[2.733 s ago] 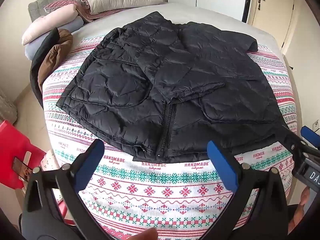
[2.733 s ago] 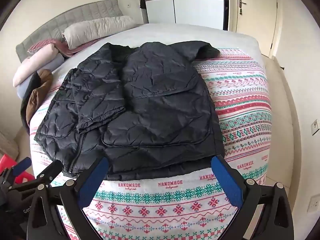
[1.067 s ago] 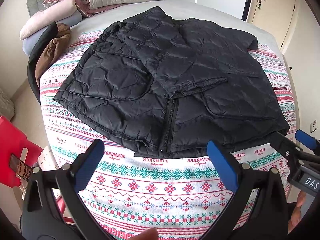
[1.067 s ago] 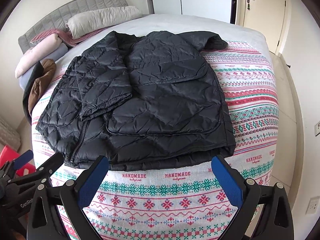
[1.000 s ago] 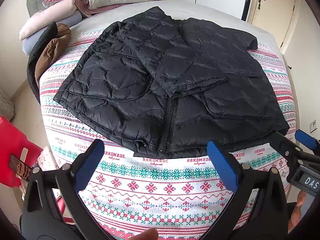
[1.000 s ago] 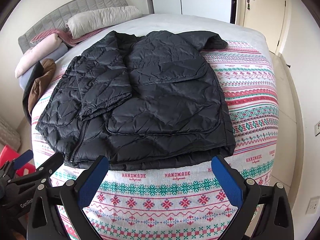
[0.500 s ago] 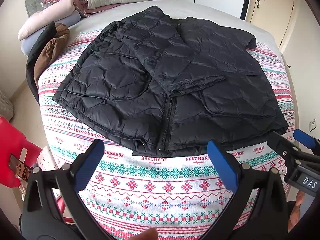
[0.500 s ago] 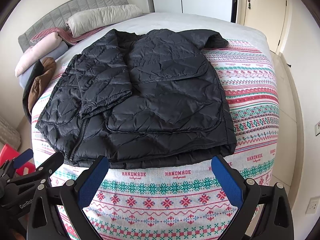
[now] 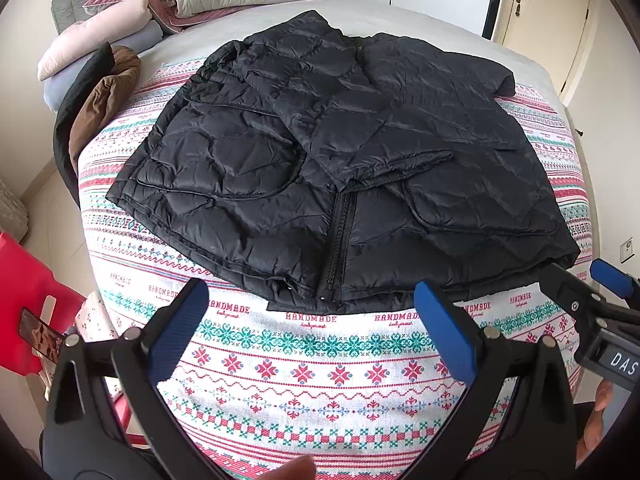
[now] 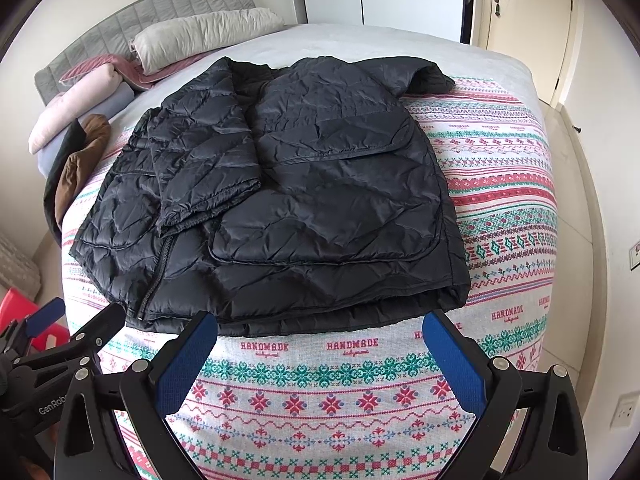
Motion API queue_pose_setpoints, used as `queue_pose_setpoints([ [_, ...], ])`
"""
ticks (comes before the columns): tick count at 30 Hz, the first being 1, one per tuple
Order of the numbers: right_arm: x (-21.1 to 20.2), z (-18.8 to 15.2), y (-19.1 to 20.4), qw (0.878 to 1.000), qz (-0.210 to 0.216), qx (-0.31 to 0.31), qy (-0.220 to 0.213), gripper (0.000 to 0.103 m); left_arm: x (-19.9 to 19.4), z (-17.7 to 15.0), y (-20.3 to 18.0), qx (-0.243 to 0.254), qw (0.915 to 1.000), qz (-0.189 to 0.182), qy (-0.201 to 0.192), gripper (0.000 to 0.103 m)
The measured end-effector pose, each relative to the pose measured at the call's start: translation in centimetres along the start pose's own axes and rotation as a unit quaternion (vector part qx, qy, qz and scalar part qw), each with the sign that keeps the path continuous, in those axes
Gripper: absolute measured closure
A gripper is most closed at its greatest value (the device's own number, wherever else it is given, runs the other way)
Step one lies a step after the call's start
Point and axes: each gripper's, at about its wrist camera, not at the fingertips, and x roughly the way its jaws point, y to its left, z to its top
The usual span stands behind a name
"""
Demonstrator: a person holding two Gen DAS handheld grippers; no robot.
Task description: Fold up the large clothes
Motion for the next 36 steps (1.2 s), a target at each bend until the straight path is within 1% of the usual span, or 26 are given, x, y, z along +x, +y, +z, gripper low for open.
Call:
queue_pose_setpoints([
  [9, 0.0, 0.0, -0.1, 1.0, 0.0, 0.002, 0.001, 0.0, 0.2, -0.1, 0.2, 0.001, 1.0, 0.001, 0.003, 0.001],
  [12, -0.1, 0.2, -0.3, 1.0, -0.002, 0.003, -0.005, 0.0, 0.2, -0.1, 0.2, 0.001, 1.0, 0.001, 0.002, 0.001],
  [14, -0.3, 0.5, -0.5, 1.0, 0.0, 0.007, -0.017, 0.0, 0.4, -0.1, 0.4, 0.001, 1.0, -0.002, 0.003, 0.001],
  [17, -0.9, 1.2, -1.2, 0.999, 0.001, 0.009, -0.046, 0.0, 0.5, 0.1, 1.0, -0.006, 0.9999, -0.009, -0.002, 0.001],
  [20, -1.4, 2.0, -1.6, 0.997, -0.004, 0.0, -0.076, 0.0, 0.3, 0.6, 1.5, 0.0, 0.9994, -0.005, -0.033, 0.001],
  [22, -1.3, 2.7, -2.2, 0.997, -0.002, -0.004, -0.082, 0.0, 0.8, 1.3, 2.1, 0.015, 0.9994, 0.007, -0.031, 0.001],
  [24, -0.8, 3.4, -3.2, 0.997, 0.015, 0.001, -0.074, 0.0, 1.4, 2.3, 3.5, 0.014, 0.9997, 0.003, -0.02, 0.001],
  [26, 0.0, 4.4, -4.9, 0.997, 0.034, 0.023, -0.064, 0.0, 2.0, 3.4, 5.5, -0.003, 0.9999, -0.016, -0.006, 0.001],
  [27, 0.3, 4.8, -5.9, 0.997, 0.038, 0.035, -0.058, 0.0, 2.4, 4.1, 6.7, -0.013, 0.9997, -0.019, 0.005, 0.001],
  [28, 0.8, 5.4, -7.0, 0.997, 0.042, 0.05, -0.052, 0.0, 2.8, 4.7, 7.9, -0.023, 0.9996, -0.013, 0.012, 0.001],
  [32, 2.4, 6.7, -11.2, 0.992, 0.06, 0.108, -0.036, 0.0, 5.2, 7.3, 13.3, -0.05, 0.998, 0.032, 0.019, 0.001],
  [33, 3.0, 6.9, -12.2, 0.99, 0.066, 0.122, -0.035, 0.0, 6.0, 7.8, 14.9, -0.061, 0.9973, 0.036, 0.019, 0.001],
  [34, 3.6, 6.9, -13.1, 0.988, 0.067, 0.134, -0.036, 0.0, 6.8, 8.3, 16.5, -0.073, 0.9967, 0.032, 0.015, 0.001],
  [36, 4.9, 6.8, -14.1, 0.987, 0.065, 0.141, -0.028, 0.0, 8.3, 8.9, 19.6, -0.091, 0.9955, 0.02, -0.015, 0.001],
])
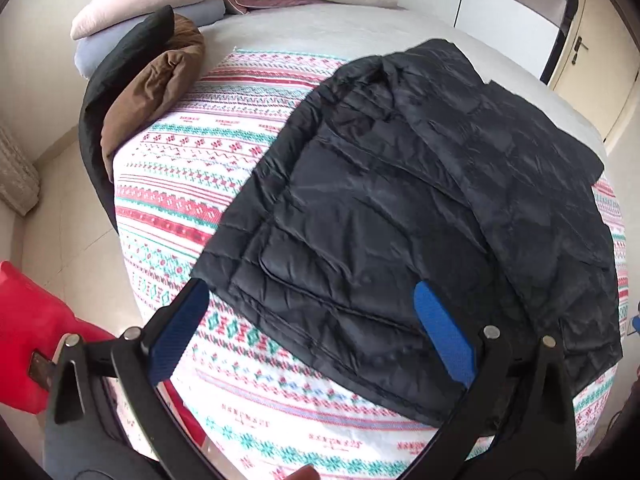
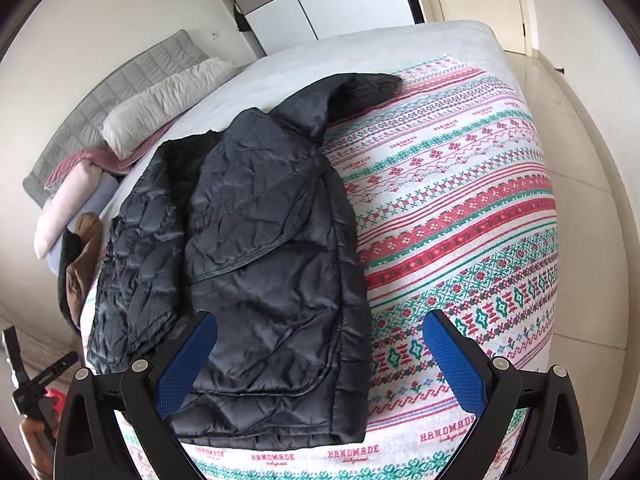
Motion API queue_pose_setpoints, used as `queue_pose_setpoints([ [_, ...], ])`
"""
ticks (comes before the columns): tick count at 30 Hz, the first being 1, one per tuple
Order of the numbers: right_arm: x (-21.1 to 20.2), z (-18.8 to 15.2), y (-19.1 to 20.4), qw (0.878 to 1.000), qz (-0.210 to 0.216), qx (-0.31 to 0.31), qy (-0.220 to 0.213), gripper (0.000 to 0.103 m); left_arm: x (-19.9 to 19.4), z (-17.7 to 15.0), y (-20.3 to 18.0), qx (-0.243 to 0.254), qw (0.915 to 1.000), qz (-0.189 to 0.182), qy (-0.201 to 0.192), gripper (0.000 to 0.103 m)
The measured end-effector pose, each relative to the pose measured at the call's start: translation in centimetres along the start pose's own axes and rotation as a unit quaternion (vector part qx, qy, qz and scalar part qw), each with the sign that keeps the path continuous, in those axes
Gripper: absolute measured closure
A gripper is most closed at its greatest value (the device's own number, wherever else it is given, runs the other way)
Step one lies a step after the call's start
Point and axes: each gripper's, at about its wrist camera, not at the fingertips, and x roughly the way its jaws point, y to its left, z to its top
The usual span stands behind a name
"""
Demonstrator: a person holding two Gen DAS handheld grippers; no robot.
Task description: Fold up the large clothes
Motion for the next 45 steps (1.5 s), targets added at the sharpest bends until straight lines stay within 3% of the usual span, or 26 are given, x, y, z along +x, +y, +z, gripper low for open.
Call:
queue_pose_setpoints([
  [2, 1.6, -0.3, -0.6, 1.0, 0.004, -0.007, 0.015, 0.0, 1.7, 0.2, 2.5, -0.019, 0.9996, -0.001, -0.022, 0.001],
  [7, 5.7, -1.6, -0.9, 0.997, 0.021, -0.027, 0.069, 0.0, 6.9, -0.5, 7.0, -0.054, 0.9982, -0.02, -0.018, 0.005],
  [10, 6.6, -2.4, 0.0, 0.996, 0.006, -0.071, 0.052, 0.0, 8.9, -1.1, 8.1, -0.071, 0.996, -0.053, -0.016, 0.011],
  [13, 7.2, -3.2, 1.1, 0.993, -0.027, -0.108, 0.045, 0.0, 8.9, -1.2, 7.5, -0.052, 0.9964, -0.06, -0.027, 0.014],
  [16, 7.5, -3.6, 1.9, 0.99, -0.051, -0.126, 0.046, 0.0, 8.7, -1.1, 6.9, -0.041, 0.9953, -0.085, -0.023, 0.035],
  [17, 7.6, -3.7, 2.1, 0.99, -0.053, -0.125, 0.049, 0.0, 8.6, -1.1, 6.6, -0.035, 0.9947, -0.094, -0.019, 0.046],
  [19, 7.6, -3.9, 2.6, 0.99, -0.032, -0.123, 0.06, 0.0, 8.3, -1.2, 6.1, -0.026, 0.9939, -0.107, -0.009, 0.064],
  [21, 7.5, -4.0, 3.1, 0.99, 0.023, -0.113, 0.075, 0.0, 7.8, -1.4, 5.5, -0.022, 0.9921, -0.123, 0.003, 0.084],
  [24, 7.3, -4.3, 3.3, 0.985, 0.113, -0.077, 0.105, 0.0, 6.7, -1.8, 4.2, 0.002, 0.9935, -0.113, 0.017, 0.089],
  [27, 7.0, -4.2, 2.7, 0.984, 0.139, -0.041, 0.105, 0.001, 5.3, -2.9, 3.0, 0.028, 0.9946, -0.095, 0.03, 0.09],
  [30, 6.9, -3.2, 0.8, 0.983, 0.15, 0.022, 0.106, 0.019, 4.1, -4.1, 2.2, 0.032, 0.9945, -0.088, 0.047, 0.091],
  [32, 6.9, -2.8, -1.0, 0.981, 0.148, 0.062, 0.106, 0.066, 3.6, -4.5, 1.6, 0.028, 0.9942, -0.085, 0.06, 0.091],
  [35, 6.2, -2.4, -2.9, 0.979, 0.155, 0.093, 0.095, 0.091, 2.7, -4.9, 1.0, 0.022, 0.9938, -0.088, 0.064, 0.092],
  [41, -1.5, -0.4, -3.9, 0.987, 0.125, 0.097, -0.04, 0.097, 0.5, -5.4, -1.5, 0.042, 0.9871, -0.133, 0.079, 0.092],
  [43, -3.2, -0.9, -4.6, 0.99, 0.088, 0.096, -0.05, 0.097, -0.3, -5.9, -2.2, 0.054, 0.9828, -0.145, 0.1, 0.092],
  [45, -3.2, -1.8, -5.6, 0.996, 0.033, 0.086, -0.023, 0.096, -0.8, -6.9, -3.5, 0.093, 0.979, -0.139, 0.117, 0.09],
])
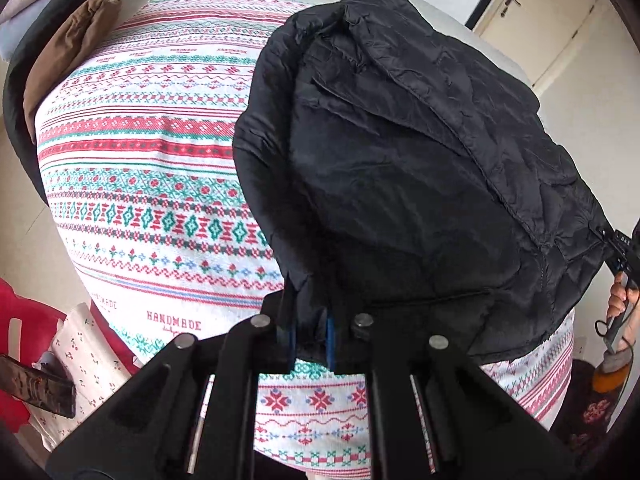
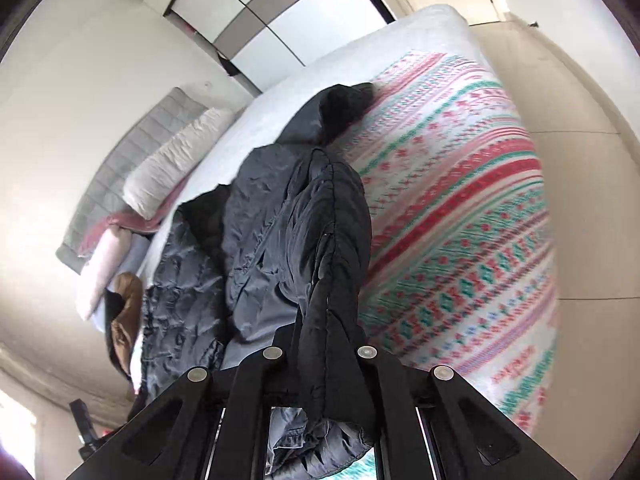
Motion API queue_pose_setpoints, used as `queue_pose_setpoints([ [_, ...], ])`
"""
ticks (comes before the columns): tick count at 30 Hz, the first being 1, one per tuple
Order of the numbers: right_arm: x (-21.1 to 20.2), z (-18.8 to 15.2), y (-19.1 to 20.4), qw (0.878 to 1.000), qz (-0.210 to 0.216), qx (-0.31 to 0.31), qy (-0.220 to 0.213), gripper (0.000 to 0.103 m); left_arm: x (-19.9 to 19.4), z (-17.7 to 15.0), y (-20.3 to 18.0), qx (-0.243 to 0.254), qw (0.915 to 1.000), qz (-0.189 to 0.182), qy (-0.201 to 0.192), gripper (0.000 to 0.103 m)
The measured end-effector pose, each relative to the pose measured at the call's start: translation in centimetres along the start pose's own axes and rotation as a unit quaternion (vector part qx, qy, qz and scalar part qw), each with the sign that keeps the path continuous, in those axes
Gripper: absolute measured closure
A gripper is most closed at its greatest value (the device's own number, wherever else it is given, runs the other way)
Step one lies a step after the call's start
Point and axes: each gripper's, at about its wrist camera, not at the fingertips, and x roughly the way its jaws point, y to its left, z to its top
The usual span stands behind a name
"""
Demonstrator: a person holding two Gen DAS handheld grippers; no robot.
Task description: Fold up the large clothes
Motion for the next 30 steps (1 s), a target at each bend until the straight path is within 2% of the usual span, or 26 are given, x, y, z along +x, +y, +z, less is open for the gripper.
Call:
queue_pose_setpoints([
  [2, 1.2, -0.9, -1.2, 0.998, -0.06, -0.017, 0.032, 0.088, 0.2, -0.6, -1.4, 0.032, 0.9976, 0.06, 0.006, 0.083],
  [3, 1.6, -1.1, -1.7, 0.996, -0.078, -0.013, 0.043, 0.084, 0.0, -0.7, -2.0, 0.045, 0.9943, 0.097, -0.008, 0.073],
  [4, 1.5, -1.0, -2.0, 0.996, -0.08, -0.003, 0.043, 0.076, -0.4, -0.6, -2.8, 0.058, 0.989, 0.134, -0.025, 0.065],
  [5, 0.9, -0.8, -2.4, 0.997, -0.076, 0.006, 0.033, 0.066, -0.9, -0.5, -3.9, 0.077, 0.9818, 0.168, -0.044, 0.046],
  [6, -0.5, -0.4, -2.7, 0.997, -0.071, 0.013, 0.013, 0.057, -1.4, -0.5, -5.2, 0.099, 0.9744, 0.19, -0.066, 0.03],
  [7, -1.4, -0.2, -2.6, 0.997, -0.069, 0.019, -0.013, 0.037, -2.0, -0.5, -6.8, 0.124, 0.9691, 0.194, -0.089, 0.026],
  [8, -2.2, 0.0, -2.4, 0.997, -0.067, 0.021, -0.042, 0.026, -2.4, -0.4, -8.3, 0.146, 0.966, 0.185, -0.106, 0.023],
  [11, -3.1, 0.9, -0.6, 0.994, -0.069, -0.001, -0.081, 0.024, -2.0, -0.6, -13.1, 0.194, 0.9668, 0.124, -0.111, 0.021],
  [14, -2.2, 0.7, 1.1, 0.995, -0.06, -0.028, -0.069, 0.024, 0.9, -1.1, -19.3, 0.246, 0.9626, 0.072, -0.088, 0.021],
  [17, -0.4, -0.3, 2.6, 0.997, -0.048, -0.051, -0.034, 0.024, 3.9, -1.7, -25.3, 0.296, 0.95, 0.067, -0.074, 0.021],
  [19, 0.4, -0.8, 3.3, 0.997, -0.041, -0.059, -0.02, 0.024, 5.4, -2.1, -27.9, 0.313, 0.9449, 0.066, -0.069, 0.021],
  [23, 0.8, -1.2, 3.9, 0.996, -0.047, -0.067, -0.017, 0.024, 7.2, -1.6, -30.2, 0.309, 0.9435, 0.089, -0.082, 0.021],
  [25, 1.1, -1.2, 4.2, 0.996, -0.05, -0.07, -0.016, 0.024, 7.7, -1.0, -30.6, 0.299, 0.9458, 0.091, -0.089, 0.021],
  [26, 1.2, -1.3, 4.2, 0.996, -0.051, -0.071, -0.014, 0.024, 7.7, -0.8, -30.7, 0.291, 0.9483, 0.09, -0.09, 0.022],
  [28, 1.5, -1.3, 4.4, 0.996, -0.055, -0.071, -0.007, 0.024, 7.9, -0.1, -30.5, 0.274, 0.9541, 0.08, -0.091, 0.036],
  [30, 2.0, -1.4, 4.4, 0.996, -0.061, -0.071, 0.004, 0.024, 7.4, 0.3, -29.7, 0.252, 0.9597, 0.08, -0.096, 0.09],
])
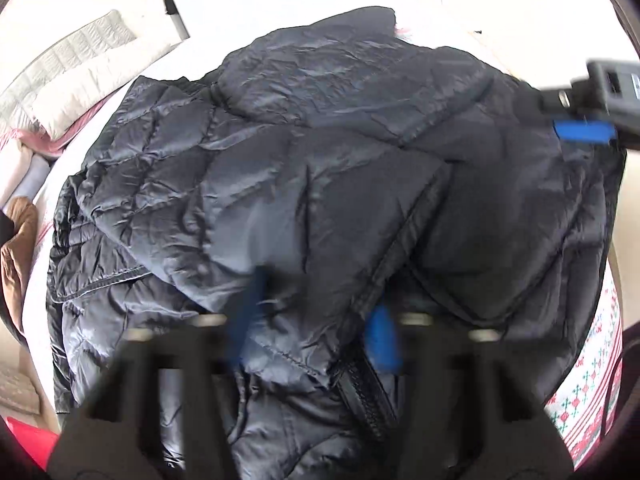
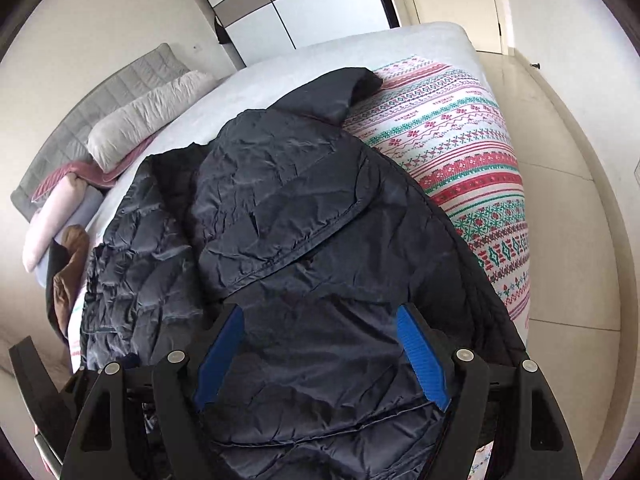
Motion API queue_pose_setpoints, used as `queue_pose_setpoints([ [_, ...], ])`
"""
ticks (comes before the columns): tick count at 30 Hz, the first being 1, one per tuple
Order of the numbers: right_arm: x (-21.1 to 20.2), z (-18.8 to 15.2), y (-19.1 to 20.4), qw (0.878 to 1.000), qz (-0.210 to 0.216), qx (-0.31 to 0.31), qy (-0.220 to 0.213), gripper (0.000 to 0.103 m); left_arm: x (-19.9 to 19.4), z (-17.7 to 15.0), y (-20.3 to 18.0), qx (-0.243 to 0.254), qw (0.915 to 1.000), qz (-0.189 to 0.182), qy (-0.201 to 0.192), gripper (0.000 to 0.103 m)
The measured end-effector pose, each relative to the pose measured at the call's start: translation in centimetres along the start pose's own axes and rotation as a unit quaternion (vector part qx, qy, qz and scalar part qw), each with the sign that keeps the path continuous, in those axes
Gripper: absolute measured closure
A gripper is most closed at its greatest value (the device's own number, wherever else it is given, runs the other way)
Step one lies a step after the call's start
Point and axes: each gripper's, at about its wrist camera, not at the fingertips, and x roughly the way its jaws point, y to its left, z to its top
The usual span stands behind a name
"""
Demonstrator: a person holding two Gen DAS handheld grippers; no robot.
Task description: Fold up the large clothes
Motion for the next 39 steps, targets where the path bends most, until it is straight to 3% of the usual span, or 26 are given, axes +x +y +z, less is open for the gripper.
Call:
queue_pose_setpoints([
  [4, 0.5, -0.1, 0.0, 1.0, -0.003, 0.004, 0.013, 0.024, -2.0, 0.8, 5.8, -0.079, 0.9965, 0.012, -0.024, 0.095],
  [8, 0.6, 0.0, -0.2, 1.0, -0.011, 0.004, 0.015, 0.024, -4.9, 1.0, 15.8, -0.158, 0.982, 0.095, -0.038, 0.096],
  [10, 0.7, 0.2, -0.2, 1.0, -0.013, 0.0, 0.014, 0.024, -6.0, 0.6, 22.0, -0.207, 0.9669, 0.144, -0.038, 0.097],
  [13, 0.7, 0.4, 0.1, 1.0, -0.023, -0.008, 0.01, 0.024, -8.2, -0.5, 31.0, -0.277, 0.9353, 0.218, -0.035, 0.097],
  [18, 1.0, 0.6, 1.0, 0.999, -0.043, -0.027, -0.003, 0.024, -11.1, -2.0, 43.5, -0.367, 0.8838, 0.29, -0.021, 0.097],
  [24, 2.0, 1.3, 2.2, 0.998, -0.034, -0.057, -0.003, 0.024, -11.8, -2.2, 53.4, -0.42, 0.8423, 0.337, -0.015, 0.097],
  [28, 2.8, 2.7, 2.5, 0.998, -0.019, -0.059, 0.021, 0.024, -10.0, -2.3, 56.9, -0.442, 0.8158, 0.373, 0.002, 0.094],
  [30, 2.8, 4.2, 2.3, 0.998, 0.023, -0.043, 0.043, 0.024, -8.3, -3.0, 58.0, -0.457, 0.8039, 0.378, 0.034, 0.08],
  [31, 2.7, 5.2, 2.1, 0.997, 0.047, -0.037, 0.056, 0.024, -7.2, -3.1, 58.5, -0.463, 0.8009, 0.377, 0.051, 0.073],
  [33, 2.7, 7.7, 1.5, 0.994, 0.071, -0.039, 0.076, 0.024, -5.9, -3.1, 58.4, -0.46, 0.8016, 0.375, 0.073, 0.035],
  [37, 3.8, 14.8, 0.3, 0.996, 0.035, -0.046, 0.065, 0.021, -4.6, -1.1, 55.2, -0.413, 0.8187, 0.396, 0.047, 0.024],
  [39, 5.2, 18.5, -0.5, 0.998, 0.019, -0.038, 0.053, 0.019, -3.3, 0.5, 54.0, -0.392, 0.834, 0.386, 0.041, 0.021],
])
